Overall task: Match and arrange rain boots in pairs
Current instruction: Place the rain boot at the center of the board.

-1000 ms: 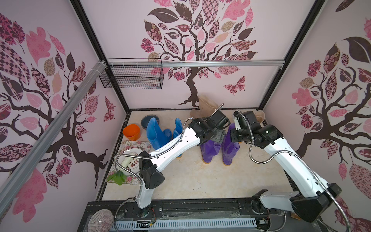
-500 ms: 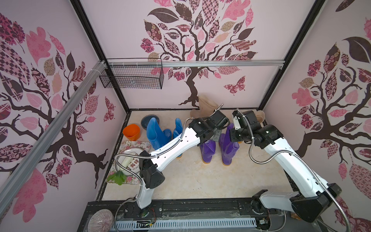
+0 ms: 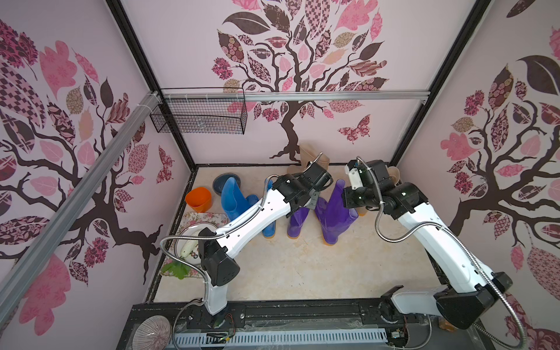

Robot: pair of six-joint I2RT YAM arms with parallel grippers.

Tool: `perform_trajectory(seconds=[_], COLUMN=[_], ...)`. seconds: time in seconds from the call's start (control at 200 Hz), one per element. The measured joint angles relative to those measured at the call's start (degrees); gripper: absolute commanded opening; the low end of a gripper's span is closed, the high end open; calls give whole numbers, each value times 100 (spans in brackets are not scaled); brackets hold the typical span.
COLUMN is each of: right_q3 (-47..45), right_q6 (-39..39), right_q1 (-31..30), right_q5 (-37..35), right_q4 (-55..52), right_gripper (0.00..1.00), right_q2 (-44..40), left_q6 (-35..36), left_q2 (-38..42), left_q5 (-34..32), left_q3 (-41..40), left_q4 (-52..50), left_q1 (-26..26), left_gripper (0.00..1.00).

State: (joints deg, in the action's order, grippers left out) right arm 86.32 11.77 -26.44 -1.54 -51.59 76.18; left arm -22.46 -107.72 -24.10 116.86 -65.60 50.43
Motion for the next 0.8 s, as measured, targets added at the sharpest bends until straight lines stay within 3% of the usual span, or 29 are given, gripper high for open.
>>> perform_trajectory(seconds=[0.8], right_q3=[610], right_q6=[737], right_q1=[-691], right_q5=[295], right_q4=[632], right_gripper=[0], right_q2=[1073], left_q6=[-481], left_q2=[590], left_q5=[-105], left_q3=[-750], left_q4=[101], left_q1=[-31], left_gripper=[0])
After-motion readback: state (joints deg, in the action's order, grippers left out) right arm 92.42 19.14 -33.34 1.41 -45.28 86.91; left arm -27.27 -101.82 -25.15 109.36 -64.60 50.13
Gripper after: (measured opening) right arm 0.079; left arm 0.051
